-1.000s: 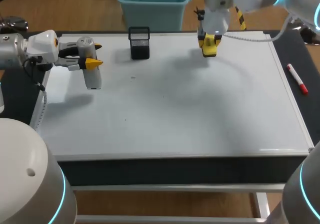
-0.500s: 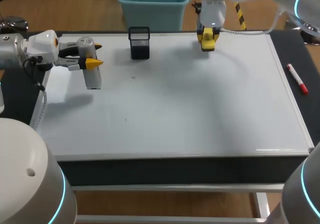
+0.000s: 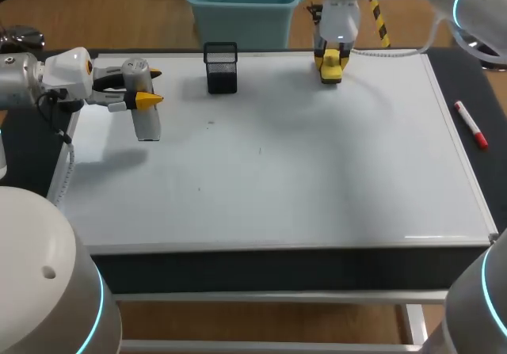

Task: Pick up the inspection probe, press it on each red-marked spot on the whiteboard one by one, put down the probe, pick up the eraser, and wipe off all the red marks.

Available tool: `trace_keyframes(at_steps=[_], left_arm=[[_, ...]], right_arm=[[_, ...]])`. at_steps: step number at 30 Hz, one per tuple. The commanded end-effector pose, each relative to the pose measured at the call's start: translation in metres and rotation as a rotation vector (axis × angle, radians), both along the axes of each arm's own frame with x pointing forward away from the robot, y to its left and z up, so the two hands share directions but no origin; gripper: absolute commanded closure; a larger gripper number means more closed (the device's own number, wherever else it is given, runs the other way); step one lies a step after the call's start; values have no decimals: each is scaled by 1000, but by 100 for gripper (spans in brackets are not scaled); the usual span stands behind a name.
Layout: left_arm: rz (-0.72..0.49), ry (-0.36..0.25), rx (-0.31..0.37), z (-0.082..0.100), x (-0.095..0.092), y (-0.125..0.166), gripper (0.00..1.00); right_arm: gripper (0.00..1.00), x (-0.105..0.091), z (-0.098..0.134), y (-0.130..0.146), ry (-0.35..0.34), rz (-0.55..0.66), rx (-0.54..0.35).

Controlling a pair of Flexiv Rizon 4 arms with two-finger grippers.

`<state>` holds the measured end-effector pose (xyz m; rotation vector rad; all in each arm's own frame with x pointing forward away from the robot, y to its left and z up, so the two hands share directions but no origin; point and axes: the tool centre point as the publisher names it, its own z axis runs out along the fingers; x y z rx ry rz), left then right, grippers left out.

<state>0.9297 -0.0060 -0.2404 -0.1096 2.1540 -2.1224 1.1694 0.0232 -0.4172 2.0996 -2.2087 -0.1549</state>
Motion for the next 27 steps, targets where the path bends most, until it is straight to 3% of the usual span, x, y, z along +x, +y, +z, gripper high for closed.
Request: trace_keyframes(at_steps=[1,27], left_arm=[[2,-1,1,1,-1,0,100],[2,-1,1,1,-1,0,100]], right_arm=[[100,8,-3,1,41,4,1],[100,28,-11,-1,42,4,-11]])
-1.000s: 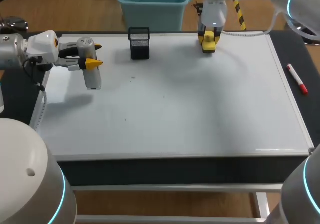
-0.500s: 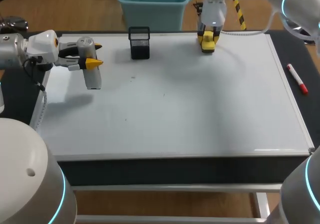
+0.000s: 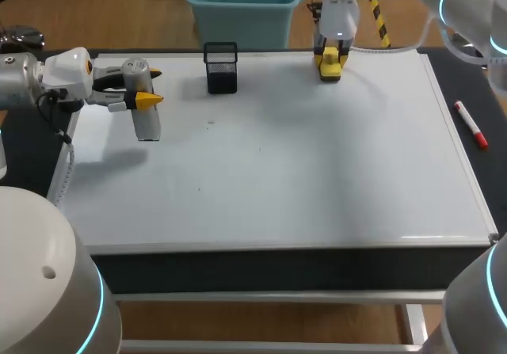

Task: Pick up the inspection probe, press it on each red-marked spot on the whiteboard one by one, put down the probe, pick up the eraser, and wipe off all the red marks.

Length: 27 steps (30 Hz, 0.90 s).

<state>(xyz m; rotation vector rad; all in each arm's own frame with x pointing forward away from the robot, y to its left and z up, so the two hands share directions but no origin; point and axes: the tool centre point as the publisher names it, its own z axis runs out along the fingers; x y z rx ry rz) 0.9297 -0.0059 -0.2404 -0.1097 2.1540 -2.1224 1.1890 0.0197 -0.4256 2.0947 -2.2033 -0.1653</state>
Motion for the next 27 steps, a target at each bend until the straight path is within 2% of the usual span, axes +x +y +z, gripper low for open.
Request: trace_keyframes(at_steps=[1,2,3,4,6,7,8,16,20,23,27], left_arm=[[2,-1,1,1,-1,0,100],[2,-1,1,1,-1,0,100],[2,-1,1,1,-1,0,100],[2,-1,1,1,-1,0,100],[2,-1,1,1,-1,0,100],[2,-1,1,1,-1,0,100],[2,-1,1,1,-1,0,100],[2,-1,1,1,-1,0,100],[2,-1,1,1,-1,0,100],[2,-1,1,1,-1,0,100],[2,-1,1,1,-1,0,100]], right_arm=[[100,9,-3,2,33,4,-12],[100,8,-3,3,36,1,-15],[90,8,-4,3,38,0,-17],[54,8,-5,3,40,0,-17],[54,8,-5,3,40,-8,-9],[51,7,-5,3,38,-16,-4],[0,7,-5,3,37,-15,-2],[0,-4,7,-2,1,-42,24],[0,-12,20,-7,-32,-96,49],[0,-17,30,-14,-54,-166,101],[0,-20,42,-24,-43,-262,113]])
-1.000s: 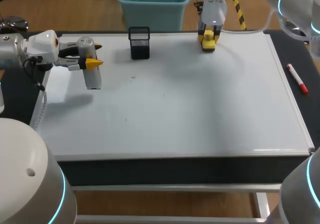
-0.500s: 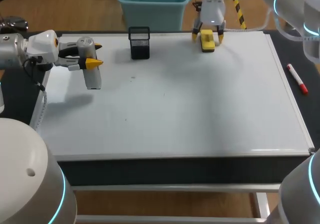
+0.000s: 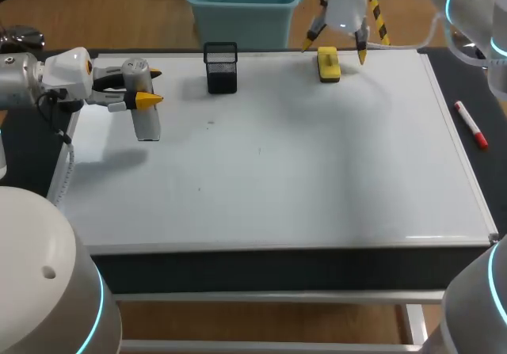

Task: Pick up the inspection probe, press it on each red-marked spot on the whiteboard one by one, put down the probe, pick up the eraser, and wipe off all the red marks.

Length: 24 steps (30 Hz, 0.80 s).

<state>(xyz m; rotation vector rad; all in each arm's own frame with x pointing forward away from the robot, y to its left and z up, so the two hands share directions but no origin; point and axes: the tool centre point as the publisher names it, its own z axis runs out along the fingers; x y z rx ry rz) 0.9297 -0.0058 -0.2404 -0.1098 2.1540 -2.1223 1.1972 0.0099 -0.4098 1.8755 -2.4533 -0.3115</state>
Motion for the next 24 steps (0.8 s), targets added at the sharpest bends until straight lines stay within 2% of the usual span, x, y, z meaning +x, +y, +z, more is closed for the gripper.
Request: trace_keyframes(at_steps=[1,3,5,9,12,13,15,24], left_arm=[[1,-1,1,1,-1,0,100],[1,-1,1,1,-1,0,100],[1,-1,1,1,-1,0,100],[1,-1,1,1,-1,0,100],[1,-1,1,1,-1,0,100],[1,-1,1,1,-1,0,100],[1,-1,1,1,-1,0,100],[1,-1,1,1,-1,0,100]], right_arm=[[0,-29,28,-17,-57,-67,14],[0,-28,33,-25,-19,-134,2],[0,-28,36,-34,-23,-174,34],[0,-28,43,-50,19,-285,52],[0,-28,49,-58,69,-384,44],[0,-29,52,-59,61,-398,62],[0,-30,59,-61,90,-457,60],[0,-38,94,-64,101,-614,181]])
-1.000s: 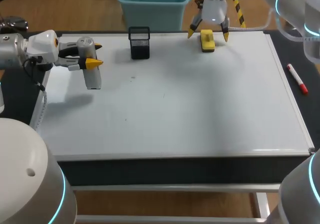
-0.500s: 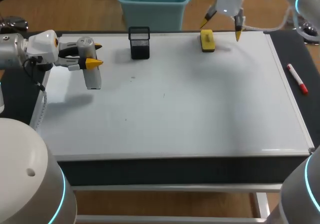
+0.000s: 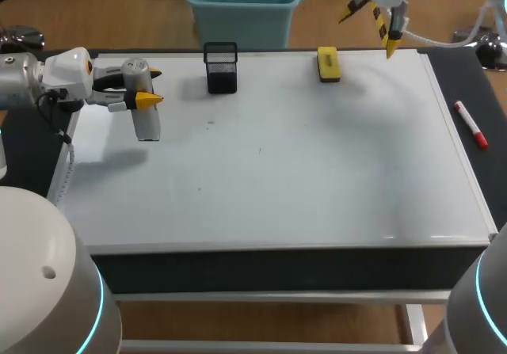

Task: Pick up the inspection probe, press it on each red-marked spot on the whiteboard one by one, put down the probe, pick up the eraser, and wipe off all the red marks.

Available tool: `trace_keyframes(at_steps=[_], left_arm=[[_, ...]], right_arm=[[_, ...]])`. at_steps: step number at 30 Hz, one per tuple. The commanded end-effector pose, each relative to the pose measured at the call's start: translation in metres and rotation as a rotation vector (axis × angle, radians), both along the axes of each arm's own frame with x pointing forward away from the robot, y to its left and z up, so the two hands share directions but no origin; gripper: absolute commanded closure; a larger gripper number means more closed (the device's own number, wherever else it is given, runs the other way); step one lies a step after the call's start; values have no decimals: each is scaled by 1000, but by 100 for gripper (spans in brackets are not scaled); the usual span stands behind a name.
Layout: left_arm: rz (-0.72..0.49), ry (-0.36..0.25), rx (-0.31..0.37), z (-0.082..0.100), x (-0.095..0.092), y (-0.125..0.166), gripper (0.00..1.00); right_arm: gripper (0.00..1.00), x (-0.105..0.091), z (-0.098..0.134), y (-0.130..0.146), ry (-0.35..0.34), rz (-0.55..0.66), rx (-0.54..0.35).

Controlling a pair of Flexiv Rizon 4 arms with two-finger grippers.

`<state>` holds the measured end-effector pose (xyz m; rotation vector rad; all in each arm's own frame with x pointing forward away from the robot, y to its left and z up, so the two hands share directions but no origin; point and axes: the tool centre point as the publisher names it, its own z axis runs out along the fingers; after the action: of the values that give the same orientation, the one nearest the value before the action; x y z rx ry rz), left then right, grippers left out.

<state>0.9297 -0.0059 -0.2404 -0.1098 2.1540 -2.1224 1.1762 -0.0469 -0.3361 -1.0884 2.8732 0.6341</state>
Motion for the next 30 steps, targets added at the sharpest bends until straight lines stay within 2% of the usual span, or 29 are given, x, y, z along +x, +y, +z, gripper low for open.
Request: trace_keyframes(at_steps=[1,4,12,16,17,18,21,23,30], left_arm=[[2,-1,1,1,-1,0,100],[2,-1,1,1,-1,0,100],[2,-1,1,1,-1,0,100],[2,-1,1,1,-1,0,100],[2,-1,1,1,-1,0,100],[2,-1,1,1,-1,0,100],[2,-1,1,1,-1,0,100],[2,-1,1,1,-1,0,100],[2,-1,1,1,-1,0,100]], right_arm=[[0,-18,23,-8,-29,-63,17],[0,-20,35,-10,-14,-113,37],[0,-30,67,-13,-51,-164,85],[0,-35,80,-14,-24,-199,99],[0,-37,83,-14,-60,-196,118],[0,-38,86,-14,-55,-196,117],[0,-41,92,-15,-52,-203,138],[0,-42,94,-16,-14,-213,138],[0,-42,94,-16,-14,-213,138]])
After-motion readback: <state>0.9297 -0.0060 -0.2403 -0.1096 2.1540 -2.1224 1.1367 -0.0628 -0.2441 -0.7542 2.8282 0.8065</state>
